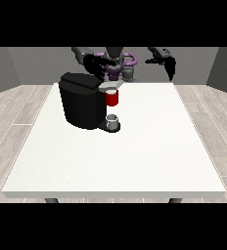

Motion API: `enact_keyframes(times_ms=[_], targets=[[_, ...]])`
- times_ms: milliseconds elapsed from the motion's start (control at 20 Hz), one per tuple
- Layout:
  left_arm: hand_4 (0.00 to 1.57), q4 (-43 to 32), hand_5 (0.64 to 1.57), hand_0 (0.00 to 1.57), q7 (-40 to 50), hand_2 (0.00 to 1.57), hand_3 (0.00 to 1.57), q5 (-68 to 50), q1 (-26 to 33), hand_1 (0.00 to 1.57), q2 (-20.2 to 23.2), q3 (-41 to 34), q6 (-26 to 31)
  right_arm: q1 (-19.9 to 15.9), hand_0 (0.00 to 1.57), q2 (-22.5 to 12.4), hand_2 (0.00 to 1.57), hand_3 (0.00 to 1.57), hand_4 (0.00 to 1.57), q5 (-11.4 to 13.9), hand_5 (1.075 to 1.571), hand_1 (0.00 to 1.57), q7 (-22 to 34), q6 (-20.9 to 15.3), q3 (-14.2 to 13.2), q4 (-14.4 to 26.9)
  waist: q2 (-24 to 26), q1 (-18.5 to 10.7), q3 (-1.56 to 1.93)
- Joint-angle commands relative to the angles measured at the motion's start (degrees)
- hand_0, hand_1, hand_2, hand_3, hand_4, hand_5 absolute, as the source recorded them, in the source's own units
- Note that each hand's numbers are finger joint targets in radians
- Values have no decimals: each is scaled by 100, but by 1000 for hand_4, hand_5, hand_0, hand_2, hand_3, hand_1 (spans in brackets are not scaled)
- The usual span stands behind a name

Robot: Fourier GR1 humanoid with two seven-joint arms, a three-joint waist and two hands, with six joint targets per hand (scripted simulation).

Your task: Insert the coffee pod into the coffee machine and close the lid

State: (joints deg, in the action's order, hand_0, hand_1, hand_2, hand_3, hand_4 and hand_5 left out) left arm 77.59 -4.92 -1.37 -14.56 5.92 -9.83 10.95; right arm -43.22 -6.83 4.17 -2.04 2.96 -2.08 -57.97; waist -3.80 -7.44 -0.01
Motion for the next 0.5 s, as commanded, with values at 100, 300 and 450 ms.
enact_keyframes(times_ms=[100,300,450], targets=[[169,-99,1571,0,-42,0,0,-63,-152,0,152,-57,20,-357,0,12,0,0,149,363,1571,0,-9,-102,150,95,-114,-41,0],[139,-114,1571,0,-178,0,0,-84,-35,0,168,-49,30,-462,0,95,0,0,142,428,1571,0,-88,-174,105,197,-136,-118,0],[154,-148,1571,0,-61,0,0,-269,-73,0,270,-135,165,-417,0,222,0,0,125,390,1571,0,-180,-201,77,130,-65,-37,0]])
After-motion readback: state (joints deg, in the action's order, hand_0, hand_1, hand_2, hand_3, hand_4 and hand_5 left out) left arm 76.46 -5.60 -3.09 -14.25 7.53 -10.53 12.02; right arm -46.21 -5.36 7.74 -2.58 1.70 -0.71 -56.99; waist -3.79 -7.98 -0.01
